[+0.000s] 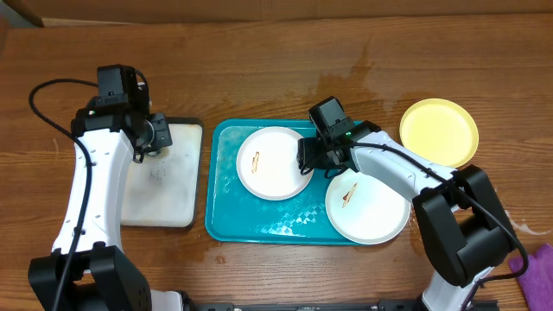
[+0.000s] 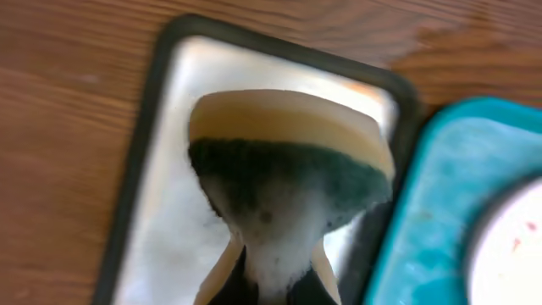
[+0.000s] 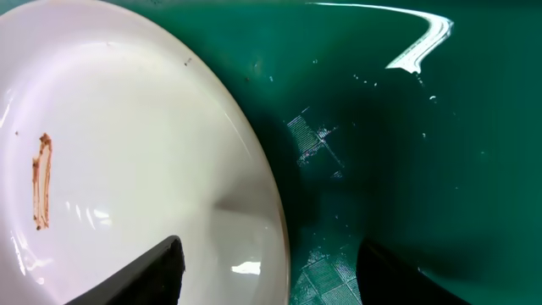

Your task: Clean dirty plates on tray and stack at the side

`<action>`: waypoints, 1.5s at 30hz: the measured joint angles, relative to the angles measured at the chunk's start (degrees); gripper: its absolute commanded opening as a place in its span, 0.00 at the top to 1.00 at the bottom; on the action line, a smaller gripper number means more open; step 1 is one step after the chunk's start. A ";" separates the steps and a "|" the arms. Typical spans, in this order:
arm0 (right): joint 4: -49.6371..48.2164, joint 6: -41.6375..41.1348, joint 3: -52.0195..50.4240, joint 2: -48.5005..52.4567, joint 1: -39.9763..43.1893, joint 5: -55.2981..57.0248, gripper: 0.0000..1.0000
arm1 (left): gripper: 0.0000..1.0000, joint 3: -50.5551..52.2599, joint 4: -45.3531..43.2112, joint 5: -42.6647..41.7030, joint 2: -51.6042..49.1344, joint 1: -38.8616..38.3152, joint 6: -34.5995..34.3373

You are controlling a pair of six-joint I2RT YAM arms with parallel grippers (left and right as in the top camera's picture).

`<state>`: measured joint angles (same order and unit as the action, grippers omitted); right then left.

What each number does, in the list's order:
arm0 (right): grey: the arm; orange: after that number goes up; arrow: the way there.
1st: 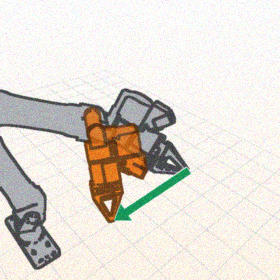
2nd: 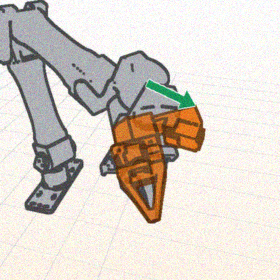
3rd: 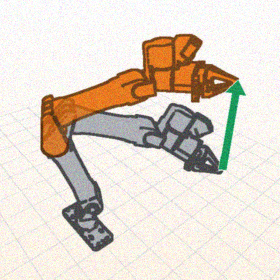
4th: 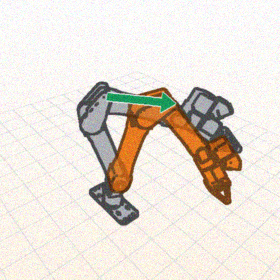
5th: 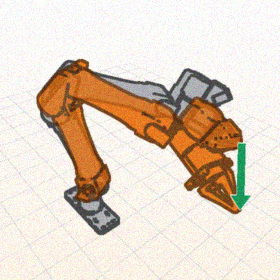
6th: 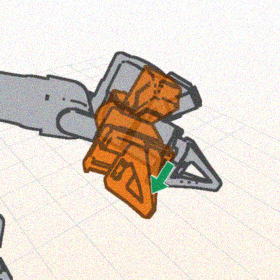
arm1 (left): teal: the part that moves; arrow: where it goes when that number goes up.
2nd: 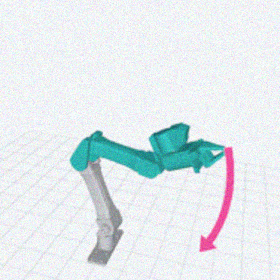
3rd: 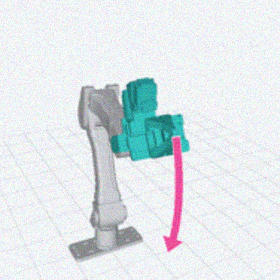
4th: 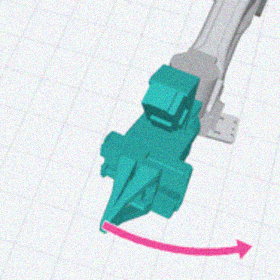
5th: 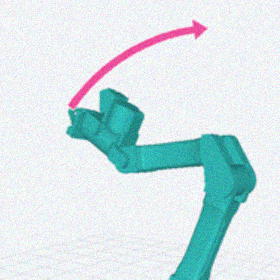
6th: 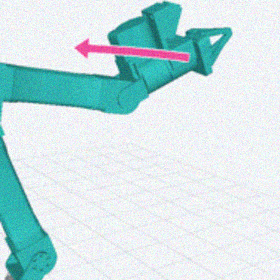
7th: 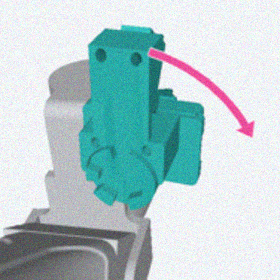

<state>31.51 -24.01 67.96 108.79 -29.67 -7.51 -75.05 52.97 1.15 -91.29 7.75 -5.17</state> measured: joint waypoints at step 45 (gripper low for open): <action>1.75 -0.20 -0.04 0.00 0.02 -1.70 0.53 | 0.96 -0.02 -4.79 -10.29 -18.14 -30.27 3.69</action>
<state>33.26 -24.21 67.92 108.79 -29.65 -9.21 -75.07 48.18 -9.15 -109.43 -22.52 -1.48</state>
